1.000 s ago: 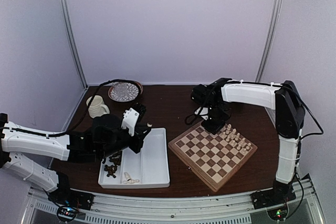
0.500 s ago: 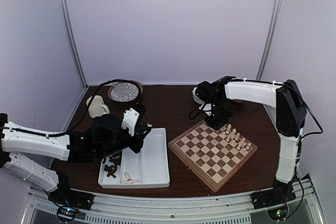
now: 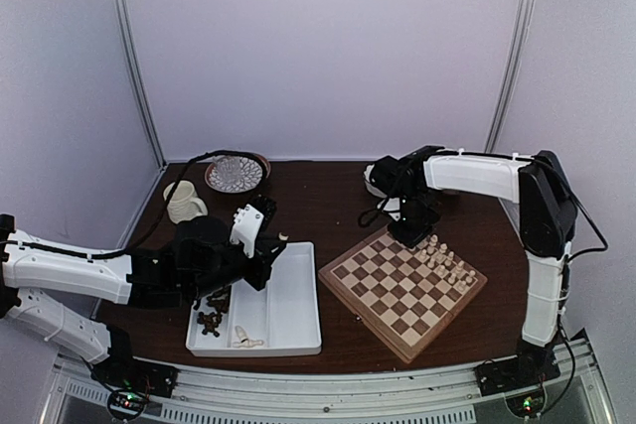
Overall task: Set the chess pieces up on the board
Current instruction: Place the pawn at f2.
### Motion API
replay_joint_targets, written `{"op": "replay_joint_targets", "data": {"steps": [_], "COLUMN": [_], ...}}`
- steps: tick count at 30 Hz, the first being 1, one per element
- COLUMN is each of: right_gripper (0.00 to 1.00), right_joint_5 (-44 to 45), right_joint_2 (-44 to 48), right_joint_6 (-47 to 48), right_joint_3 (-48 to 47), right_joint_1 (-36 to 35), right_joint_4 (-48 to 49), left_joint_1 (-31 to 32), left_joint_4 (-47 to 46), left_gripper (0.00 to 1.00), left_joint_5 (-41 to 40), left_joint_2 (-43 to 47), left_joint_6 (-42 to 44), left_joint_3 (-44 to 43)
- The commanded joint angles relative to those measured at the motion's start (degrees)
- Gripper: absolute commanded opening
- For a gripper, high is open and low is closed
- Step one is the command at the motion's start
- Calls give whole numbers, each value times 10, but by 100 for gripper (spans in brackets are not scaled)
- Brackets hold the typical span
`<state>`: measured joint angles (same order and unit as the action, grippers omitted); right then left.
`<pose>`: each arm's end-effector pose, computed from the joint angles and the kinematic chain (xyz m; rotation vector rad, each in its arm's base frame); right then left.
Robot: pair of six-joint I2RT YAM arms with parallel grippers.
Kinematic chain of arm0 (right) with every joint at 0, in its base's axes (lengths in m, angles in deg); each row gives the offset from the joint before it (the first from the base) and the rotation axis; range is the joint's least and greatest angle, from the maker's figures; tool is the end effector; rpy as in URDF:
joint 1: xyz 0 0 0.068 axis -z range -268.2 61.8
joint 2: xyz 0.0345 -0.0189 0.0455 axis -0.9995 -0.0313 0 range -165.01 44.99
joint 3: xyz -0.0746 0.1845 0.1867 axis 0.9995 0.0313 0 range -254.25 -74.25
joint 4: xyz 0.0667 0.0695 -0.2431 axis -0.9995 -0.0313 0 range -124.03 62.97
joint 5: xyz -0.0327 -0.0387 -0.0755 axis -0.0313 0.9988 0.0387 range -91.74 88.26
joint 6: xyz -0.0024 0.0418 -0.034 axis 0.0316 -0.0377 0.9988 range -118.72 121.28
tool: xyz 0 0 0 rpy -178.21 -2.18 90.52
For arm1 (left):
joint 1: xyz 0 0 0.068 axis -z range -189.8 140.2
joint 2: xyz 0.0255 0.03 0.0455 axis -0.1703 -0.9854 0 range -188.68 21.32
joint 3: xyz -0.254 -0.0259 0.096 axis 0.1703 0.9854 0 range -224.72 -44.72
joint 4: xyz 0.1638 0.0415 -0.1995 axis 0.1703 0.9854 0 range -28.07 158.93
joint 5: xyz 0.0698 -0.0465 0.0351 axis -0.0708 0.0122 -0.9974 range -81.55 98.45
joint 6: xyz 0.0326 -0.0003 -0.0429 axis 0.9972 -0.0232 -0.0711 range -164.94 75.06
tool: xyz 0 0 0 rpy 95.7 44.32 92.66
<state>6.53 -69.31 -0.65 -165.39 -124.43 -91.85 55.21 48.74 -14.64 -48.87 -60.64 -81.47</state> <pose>0.3107 0.2213 0.2038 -0.8973 2.9207 -0.1913 0.1259 -0.2372 0.2400 0.5514 1.8556 -0.5664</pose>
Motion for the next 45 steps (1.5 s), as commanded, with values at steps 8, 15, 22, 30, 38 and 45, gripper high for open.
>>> {"op": "replay_joint_targets", "data": {"steps": [8, 15, 22, 30, 38, 45], "right_gripper": [8, 8, 12, 25, 28, 30], "right_joint_5": [21, 23, 22, 22, 22, 40], "right_joint_2": [-19, -21, -27, -21, 1, 29], "right_joint_6": [-9, -8, -7, -8, -9, -4], "right_joint_3": [-11, -12, -14, -13, -10, -6], "right_joint_1": [6, 6, 7, 7, 7, 1], "right_joint_4": [2, 6, 5, 9, 17, 21], "left_joint_1": [-2, -3, -2, -2, -2, -2], "left_joint_4": [-8, -7, -7, -6, -6, -6], "left_gripper": [8, 8, 8, 8, 9, 8], "left_joint_5": [9, 10, 10, 10, 10, 11], "left_joint_2": [1, 1, 1, 1, 1, 1], "left_joint_6": [5, 5, 5, 5, 5, 5], "left_joint_3": [-11, -12, -12, -12, -13, -13]}}
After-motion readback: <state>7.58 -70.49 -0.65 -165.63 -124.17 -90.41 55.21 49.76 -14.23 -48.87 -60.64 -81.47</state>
